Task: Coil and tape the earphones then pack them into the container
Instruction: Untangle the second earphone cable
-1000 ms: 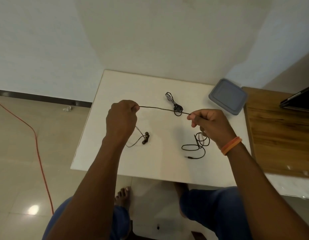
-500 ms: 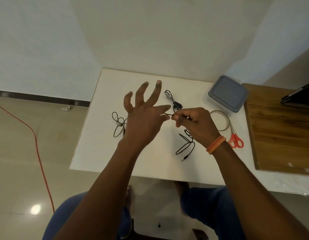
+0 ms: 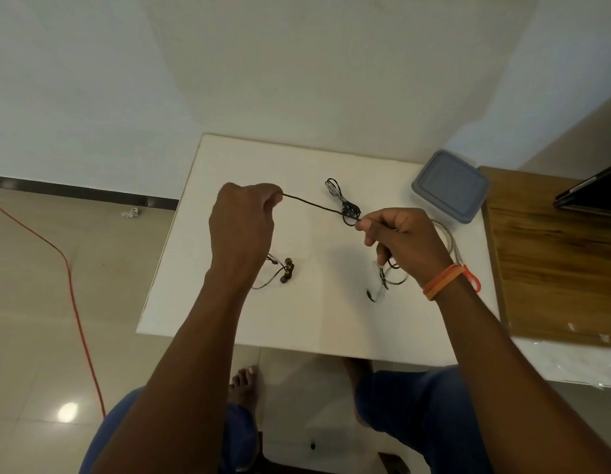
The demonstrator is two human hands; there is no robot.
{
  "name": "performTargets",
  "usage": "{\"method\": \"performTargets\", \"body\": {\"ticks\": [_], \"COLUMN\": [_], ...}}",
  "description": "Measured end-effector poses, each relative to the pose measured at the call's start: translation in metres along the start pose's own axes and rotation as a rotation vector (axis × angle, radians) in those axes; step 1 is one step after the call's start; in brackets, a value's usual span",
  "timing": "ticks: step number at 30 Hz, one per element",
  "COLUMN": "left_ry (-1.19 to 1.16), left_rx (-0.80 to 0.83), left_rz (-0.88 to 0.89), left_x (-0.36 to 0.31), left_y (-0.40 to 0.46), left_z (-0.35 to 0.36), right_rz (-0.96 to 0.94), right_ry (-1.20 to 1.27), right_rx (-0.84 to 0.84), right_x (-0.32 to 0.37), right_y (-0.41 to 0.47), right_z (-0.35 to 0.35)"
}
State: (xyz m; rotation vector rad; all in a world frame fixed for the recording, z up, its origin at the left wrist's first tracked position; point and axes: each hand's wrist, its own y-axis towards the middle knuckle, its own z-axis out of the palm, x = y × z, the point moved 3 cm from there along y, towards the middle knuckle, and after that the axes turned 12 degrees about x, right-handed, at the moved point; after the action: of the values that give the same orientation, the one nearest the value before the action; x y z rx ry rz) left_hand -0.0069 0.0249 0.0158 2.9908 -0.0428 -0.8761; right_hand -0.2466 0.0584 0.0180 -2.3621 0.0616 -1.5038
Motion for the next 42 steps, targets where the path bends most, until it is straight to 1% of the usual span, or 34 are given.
{"method": "performTargets", "body": {"ticks": [2,4,6,8,9,12,14,16,17,18,21,23,25,28,30,32,35,38,42], "left_ry": [0.032,0.083,0.185,0.307,0.316,0.172,-0.007,-0.256,-0.363,-0.422,-0.384,-0.370,-0.409,-0.433,-0.430,-0.433,-0.407,-0.308,-0.208], "left_rx": [0.004,0.063,0.131,0.203,0.212,0.195,0.216,0.351,0.397,0.415,0.402,0.330,0.248,0.189,0.160,0.138,0.134,0.171,0.230], "left_rz": [0.002,0.022,0.036,0.109,0.170,0.401,0.486,0.432,0.377,0.328,0.285,0.241,0.181,0.136,0.122,0.117,0.135,0.172,0.157], "left_x": [-0.001,-0.002,-0.002,-0.010,-0.018,-0.044,-0.053,-0.054,-0.053,-0.053,-0.050,-0.047,-0.043,-0.037,-0.036,-0.033,-0.030,-0.027,-0.022], "left_y": [-0.002,-0.002,-0.003,-0.008,-0.010,-0.019,-0.020,-0.020,-0.020,-0.019,-0.019,-0.017,-0.014,-0.012,-0.011,-0.010,-0.008,-0.006,-0.007], "left_z": [0.003,0.011,0.020,0.026,0.027,0.030,0.035,0.038,0.037,0.035,0.029,0.023,0.016,0.010,0.008,0.007,0.006,0.009,0.017], "right_rz": [0.006,-0.003,-0.012,-0.025,-0.040,-0.086,-0.112,-0.131,-0.134,-0.132,-0.119,-0.104,-0.092,-0.063,-0.043,-0.022,-0.005,-0.002,-0.018], "right_ry": [-0.001,0.019,0.007,-0.029,-0.049,-0.112,-0.146,-0.173,-0.161,-0.141,-0.126,-0.110,-0.083,-0.075,-0.026,0.078,0.193,0.246,0.197], "right_rx": [0.003,0.003,0.001,0.005,0.005,0.020,0.038,0.025,0.014,0.008,0.023,0.019,-0.003,-0.014,0.011,0.039,0.047,0.054,0.036], "right_x": [-0.002,-0.003,-0.003,0.000,0.003,0.010,0.012,0.012,0.013,0.013,0.012,0.010,0.006,0.002,0.001,0.000,-0.001,0.000,0.001], "right_y": [0.001,0.001,0.002,0.002,0.001,0.000,0.001,0.001,0.001,0.000,0.000,0.002,0.003,0.003,0.003,0.003,0.002,0.001,0.002], "right_z": [0.000,0.001,0.004,0.008,0.010,0.017,0.020,0.021,0.020,0.019,0.018,0.015,0.010,0.004,0.003,0.002,-0.001,-0.003,-0.001]}}
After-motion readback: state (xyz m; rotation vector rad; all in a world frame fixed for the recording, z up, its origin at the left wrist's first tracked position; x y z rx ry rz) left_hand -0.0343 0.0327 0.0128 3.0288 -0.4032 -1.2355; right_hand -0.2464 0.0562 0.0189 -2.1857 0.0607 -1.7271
